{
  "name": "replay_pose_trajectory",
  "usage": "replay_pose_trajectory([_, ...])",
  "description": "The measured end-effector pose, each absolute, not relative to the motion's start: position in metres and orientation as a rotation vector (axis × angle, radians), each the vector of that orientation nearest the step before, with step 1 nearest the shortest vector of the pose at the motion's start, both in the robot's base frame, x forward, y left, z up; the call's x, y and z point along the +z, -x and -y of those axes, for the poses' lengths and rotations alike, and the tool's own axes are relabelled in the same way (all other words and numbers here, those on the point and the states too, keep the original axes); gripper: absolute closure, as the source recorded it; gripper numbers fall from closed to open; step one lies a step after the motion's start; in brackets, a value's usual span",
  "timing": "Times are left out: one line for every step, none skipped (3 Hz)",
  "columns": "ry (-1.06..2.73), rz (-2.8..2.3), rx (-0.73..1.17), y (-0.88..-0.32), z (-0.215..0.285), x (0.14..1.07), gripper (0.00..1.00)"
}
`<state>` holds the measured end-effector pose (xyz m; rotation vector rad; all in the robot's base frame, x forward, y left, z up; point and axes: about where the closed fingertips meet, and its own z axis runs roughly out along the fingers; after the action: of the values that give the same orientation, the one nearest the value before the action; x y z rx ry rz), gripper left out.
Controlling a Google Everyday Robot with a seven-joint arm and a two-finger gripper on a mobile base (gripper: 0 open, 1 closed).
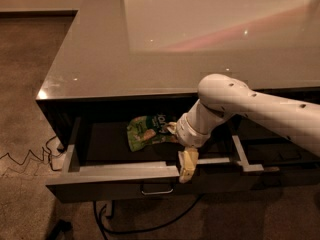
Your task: Open top drawer
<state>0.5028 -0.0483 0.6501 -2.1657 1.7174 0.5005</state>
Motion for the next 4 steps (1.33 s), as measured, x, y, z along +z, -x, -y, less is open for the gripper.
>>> replay_pose_trajectory([2.157,-1.679,0.523,-0.511,0.045,0.649,0.0])
replay_pose_trajectory([2.16,-1.699,0.533,-0.502,0.057,0.635,0.0])
replay_pose_trajectory([2.173,-1.73,0.525,-0.491,0.067,0.629,0.0])
replay_pose_trajectory([2.186,-1.753,0.513,-0.482,0.071,0.627,0.0])
